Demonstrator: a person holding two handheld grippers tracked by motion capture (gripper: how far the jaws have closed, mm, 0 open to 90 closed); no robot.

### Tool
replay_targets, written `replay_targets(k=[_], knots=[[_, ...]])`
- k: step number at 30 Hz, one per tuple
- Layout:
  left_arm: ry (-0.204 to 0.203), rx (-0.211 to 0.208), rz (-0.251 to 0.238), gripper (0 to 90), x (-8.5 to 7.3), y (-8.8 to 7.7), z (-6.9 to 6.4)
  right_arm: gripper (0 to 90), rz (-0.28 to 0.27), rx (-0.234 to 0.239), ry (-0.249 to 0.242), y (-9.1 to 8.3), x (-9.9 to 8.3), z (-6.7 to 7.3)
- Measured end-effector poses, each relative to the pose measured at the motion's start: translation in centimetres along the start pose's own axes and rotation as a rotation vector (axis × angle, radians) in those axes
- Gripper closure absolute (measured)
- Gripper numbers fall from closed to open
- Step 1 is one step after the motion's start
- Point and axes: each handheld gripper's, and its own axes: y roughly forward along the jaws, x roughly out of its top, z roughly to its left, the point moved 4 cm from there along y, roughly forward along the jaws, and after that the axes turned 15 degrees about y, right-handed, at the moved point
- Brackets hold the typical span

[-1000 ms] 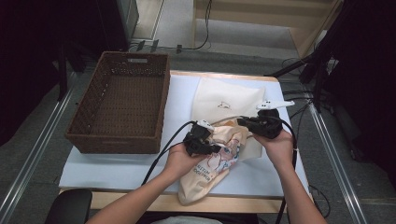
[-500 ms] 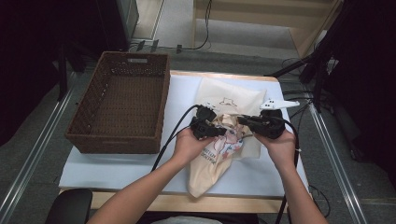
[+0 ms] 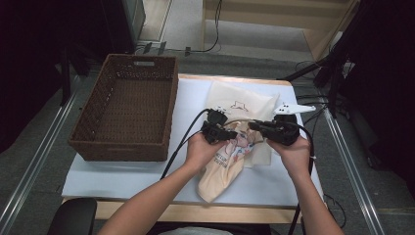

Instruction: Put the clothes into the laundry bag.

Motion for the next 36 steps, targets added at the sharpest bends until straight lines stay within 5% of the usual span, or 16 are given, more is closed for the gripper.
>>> replay_targets(k=[3, 7, 16, 26, 36], knots=[[0.020, 0.028, -0.011, 80.1, 0.7, -0.6, 0.0, 87.4, -0.001, 0.014, -0.002, 0.0, 0.0, 0.1], [0.040, 0.057, 0.031, 80.0, 0.3, 0.5, 0.3, 87.4, -0.001, 0.016, -0.007, 0.0, 0.1, 0.4], [0.021, 0.060, 0.037, 76.2, -0.2, 1.3, 0.7, 87.4, 0.000, 0.009, -0.002, -0.1, 0.1, 0.2], [0.049, -0.032, 0.002, 41.0, -0.1, -1.3, -0.8, 87.4, 0.007, -0.014, 0.007, 0.0, -0.1, -0.3], [0.078, -0.053, 0.004, 36.9, -2.0, -4.9, -1.4, 87.4, 0.013, -0.019, 0.006, -0.1, -0.1, -0.4]])
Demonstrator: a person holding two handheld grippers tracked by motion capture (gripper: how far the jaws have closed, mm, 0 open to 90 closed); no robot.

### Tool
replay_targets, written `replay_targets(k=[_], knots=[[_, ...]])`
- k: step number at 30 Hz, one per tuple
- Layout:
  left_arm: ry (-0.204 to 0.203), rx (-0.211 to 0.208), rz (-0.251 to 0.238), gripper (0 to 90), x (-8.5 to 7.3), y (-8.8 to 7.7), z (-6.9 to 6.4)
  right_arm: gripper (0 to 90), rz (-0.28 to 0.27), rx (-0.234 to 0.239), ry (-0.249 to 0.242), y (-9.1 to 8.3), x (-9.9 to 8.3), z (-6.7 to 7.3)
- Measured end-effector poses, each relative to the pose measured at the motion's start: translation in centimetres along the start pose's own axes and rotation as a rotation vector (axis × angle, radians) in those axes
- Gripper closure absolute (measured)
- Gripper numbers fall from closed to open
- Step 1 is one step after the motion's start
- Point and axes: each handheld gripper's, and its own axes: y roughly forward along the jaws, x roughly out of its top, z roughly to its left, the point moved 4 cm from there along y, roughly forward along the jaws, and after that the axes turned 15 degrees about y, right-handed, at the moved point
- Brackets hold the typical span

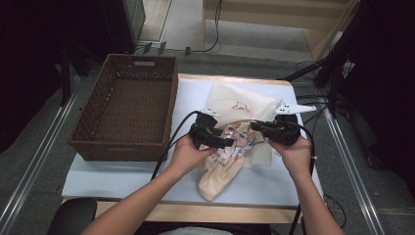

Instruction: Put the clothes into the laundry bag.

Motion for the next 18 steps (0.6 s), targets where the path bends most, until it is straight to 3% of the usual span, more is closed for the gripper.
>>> replay_targets(k=[7, 18], knots=[[-0.010, 0.012, 0.021, 32.8, -2.8, -2.0, -0.4, 87.3, 0.001, 0.001, 0.003, 0.1, -0.1, -0.1], [-0.016, 0.023, 0.075, 32.3, -6.4, -1.2, -0.6, 87.3, 0.001, 0.003, 0.009, 0.2, -0.1, 0.0]])
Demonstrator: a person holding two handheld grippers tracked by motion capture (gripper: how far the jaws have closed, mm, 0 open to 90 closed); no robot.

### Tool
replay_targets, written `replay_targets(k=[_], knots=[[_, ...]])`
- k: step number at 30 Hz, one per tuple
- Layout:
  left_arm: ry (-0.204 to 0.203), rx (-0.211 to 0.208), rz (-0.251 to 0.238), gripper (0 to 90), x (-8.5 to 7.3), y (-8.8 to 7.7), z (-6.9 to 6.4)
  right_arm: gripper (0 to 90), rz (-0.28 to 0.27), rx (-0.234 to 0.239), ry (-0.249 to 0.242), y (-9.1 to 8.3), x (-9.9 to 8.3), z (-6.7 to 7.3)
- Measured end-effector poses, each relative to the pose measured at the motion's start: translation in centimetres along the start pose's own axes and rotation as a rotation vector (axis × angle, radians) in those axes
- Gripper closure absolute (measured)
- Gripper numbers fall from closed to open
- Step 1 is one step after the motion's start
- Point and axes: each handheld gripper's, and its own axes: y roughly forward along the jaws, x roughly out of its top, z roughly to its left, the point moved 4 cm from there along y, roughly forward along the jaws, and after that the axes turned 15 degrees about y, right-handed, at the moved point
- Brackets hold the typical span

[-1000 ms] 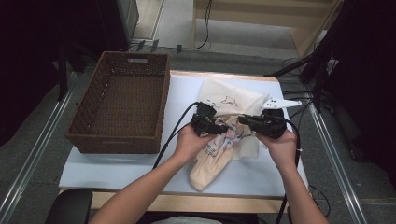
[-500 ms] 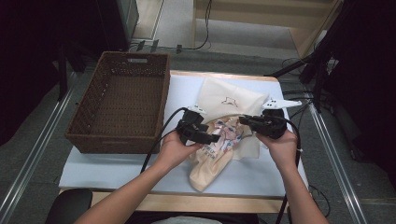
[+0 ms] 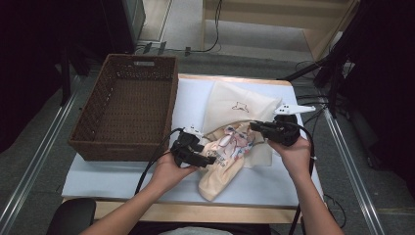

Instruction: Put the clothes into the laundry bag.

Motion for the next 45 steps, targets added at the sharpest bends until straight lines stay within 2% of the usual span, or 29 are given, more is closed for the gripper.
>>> replay_targets(k=[5, 9, 12, 15, 19, 23, 26, 34, 37, 45], knots=[[-0.015, -0.007, 0.003, 36.7, -0.5, 1.2, 0.2, 87.3, 0.007, -0.001, -0.004, 0.1, -0.1, 0.1], [0.001, 0.001, 0.020, 44.2, -0.7, 2.0, 0.1, 87.3, 0.010, 0.002, -0.001, 0.1, -0.1, 0.1], [-0.002, -0.004, 0.026, 54.2, -0.8, 2.5, 0.0, 87.3, 0.010, 0.002, -0.005, 0.1, -0.1, 0.0], [-0.018, 0.000, 0.033, 69.4, -0.9, 2.6, 0.3, 87.3, 0.012, 0.002, -0.006, 0.2, -0.1, 0.1], [-0.010, -0.009, 0.025, 80.1, -0.4, 2.6, 0.4, 87.3, 0.011, 0.002, -0.007, 0.3, -0.1, 0.2], [0.010, -0.011, 0.003, 81.9, 0.8, 2.5, 0.2, 87.3, 0.013, 0.003, -0.007, 0.3, -0.1, 0.2], [-0.004, -0.022, -0.033, 82.1, 2.2, 2.5, 0.2, 87.3, 0.013, 0.003, -0.007, 0.3, -0.1, 0.2], [0.039, 0.017, -0.052, 82.1, 5.7, 4.1, -0.1, 87.2, 0.013, 0.003, -0.005, 0.3, -0.1, 0.3], [0.033, 0.024, -0.072, 82.1, 6.8, 4.5, 0.0, 87.3, 0.011, 0.003, -0.005, 0.2, -0.1, 0.3], [0.047, 0.059, -0.109, 82.1, 9.5, 4.4, 0.7, 87.3, 0.008, 0.007, -0.004, 0.1, -0.1, 0.2]])
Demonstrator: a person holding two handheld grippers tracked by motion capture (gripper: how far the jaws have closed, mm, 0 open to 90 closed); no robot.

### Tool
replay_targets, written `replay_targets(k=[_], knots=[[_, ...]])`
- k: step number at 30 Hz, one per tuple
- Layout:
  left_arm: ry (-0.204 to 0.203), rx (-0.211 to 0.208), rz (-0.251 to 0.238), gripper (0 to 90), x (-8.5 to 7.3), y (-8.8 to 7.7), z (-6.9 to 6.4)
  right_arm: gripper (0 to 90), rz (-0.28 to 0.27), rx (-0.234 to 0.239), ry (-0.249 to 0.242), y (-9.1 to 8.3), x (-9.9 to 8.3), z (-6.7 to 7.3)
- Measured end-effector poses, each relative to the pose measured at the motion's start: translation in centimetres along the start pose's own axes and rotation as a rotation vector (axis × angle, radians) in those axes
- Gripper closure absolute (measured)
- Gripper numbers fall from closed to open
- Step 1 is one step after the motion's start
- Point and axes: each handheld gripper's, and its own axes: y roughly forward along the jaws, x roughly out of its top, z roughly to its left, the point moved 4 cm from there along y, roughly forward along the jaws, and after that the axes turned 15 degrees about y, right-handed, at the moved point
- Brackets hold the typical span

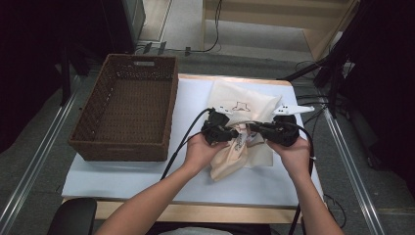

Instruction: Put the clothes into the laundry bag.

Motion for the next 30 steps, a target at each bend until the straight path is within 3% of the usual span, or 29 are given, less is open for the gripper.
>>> replay_targets(k=[6, 14, 26, 30], knots=[[-0.001, 0.041, 0.001, 81.8, -0.3, 1.1, 0.7, 87.3, 0.004, -0.001, 0.004, 0.0, 0.0, 0.0], [-0.014, 0.041, 0.012, 81.4, -1.9, 2.6, 1.5, 87.2, 0.014, 0.001, 0.002, 0.2, -0.1, 0.0], [-0.046, 0.032, 0.027, 81.3, -2.8, 4.0, 2.2, 87.1, 0.037, 0.001, -0.004, 0.6, -0.3, 0.1], [-0.035, 0.033, 0.034, 81.2, -3.0, 4.3, 2.2, 87.1, 0.048, -0.002, -0.003, 0.8, -0.4, 0.2]])
